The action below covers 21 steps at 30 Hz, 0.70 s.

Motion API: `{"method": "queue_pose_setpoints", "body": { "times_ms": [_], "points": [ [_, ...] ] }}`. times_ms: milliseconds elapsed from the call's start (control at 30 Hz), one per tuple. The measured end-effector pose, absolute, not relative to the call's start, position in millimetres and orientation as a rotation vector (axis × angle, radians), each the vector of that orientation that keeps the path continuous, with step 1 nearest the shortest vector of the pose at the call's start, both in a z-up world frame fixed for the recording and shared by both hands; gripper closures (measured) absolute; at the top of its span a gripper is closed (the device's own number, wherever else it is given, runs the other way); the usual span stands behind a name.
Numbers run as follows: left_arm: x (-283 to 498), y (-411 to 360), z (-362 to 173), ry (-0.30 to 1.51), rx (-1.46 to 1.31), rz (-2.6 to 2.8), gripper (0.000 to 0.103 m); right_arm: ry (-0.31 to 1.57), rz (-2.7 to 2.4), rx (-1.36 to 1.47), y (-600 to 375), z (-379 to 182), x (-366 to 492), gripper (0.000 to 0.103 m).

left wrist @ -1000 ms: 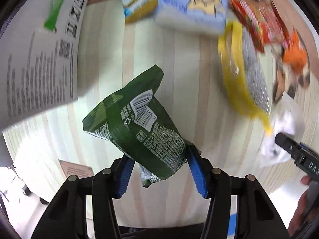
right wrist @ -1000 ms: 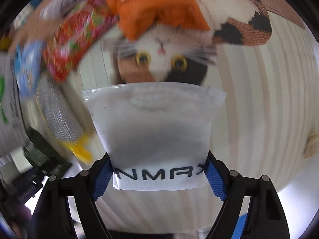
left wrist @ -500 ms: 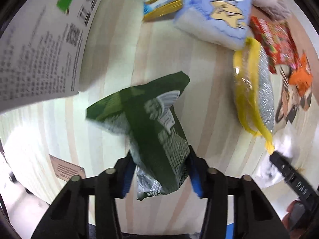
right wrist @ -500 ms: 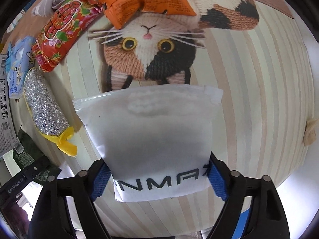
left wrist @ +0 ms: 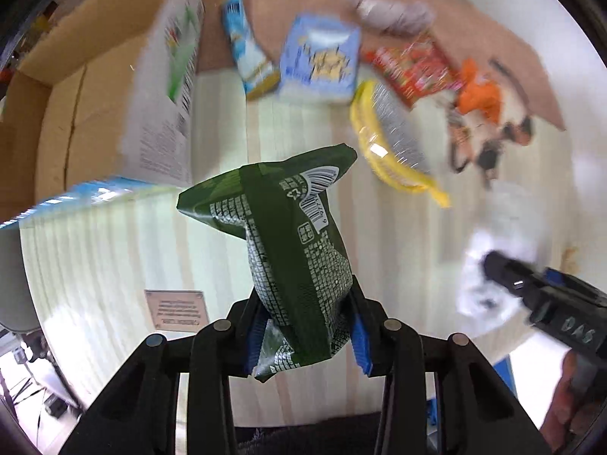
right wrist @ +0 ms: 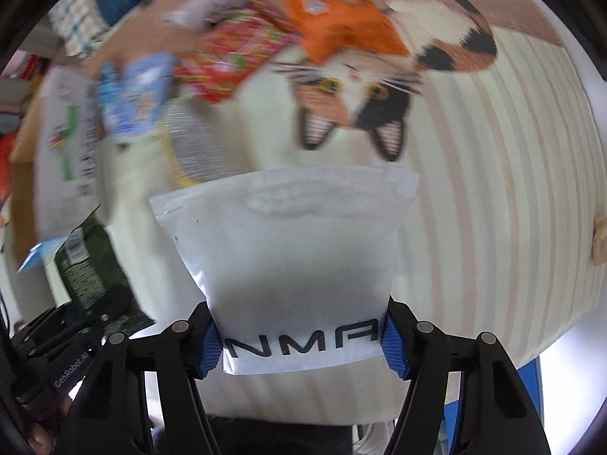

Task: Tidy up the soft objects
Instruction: 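Carry both bags into the cardboard box and open both tools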

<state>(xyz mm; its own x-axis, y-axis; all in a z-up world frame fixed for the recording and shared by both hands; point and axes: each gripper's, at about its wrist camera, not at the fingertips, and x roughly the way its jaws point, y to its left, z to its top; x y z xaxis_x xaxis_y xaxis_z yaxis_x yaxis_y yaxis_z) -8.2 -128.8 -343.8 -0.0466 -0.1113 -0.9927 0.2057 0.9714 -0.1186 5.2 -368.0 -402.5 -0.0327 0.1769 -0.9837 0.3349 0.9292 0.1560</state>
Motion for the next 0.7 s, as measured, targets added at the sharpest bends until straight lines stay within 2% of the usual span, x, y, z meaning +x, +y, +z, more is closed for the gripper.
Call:
{"method": "queue_pose_setpoints", "body": {
  "times_ms": [167, 300, 433, 700],
  "points": [
    [28, -79, -244, 1.459, 0.039, -0.292, 0.068, 1.527, 0.005, 0.41, -327, -365, 13, 0.034],
    [83, -46, -186, 1.382, 0.012, -0.302, 0.068, 1.448, 0.1, 0.41, -295, -303, 59, 0.034],
    [148, -13, -181, 1.386, 0.002, -0.321, 0.068, 1.384, 0.143, 0.403, -248, -252, 101, 0.034],
    [262, 89, -231, 1.555, -0.042, -0.359, 0.068, 1.393, 0.092, 0.394, -131, -253, 203, 0.034]
  ]
}}
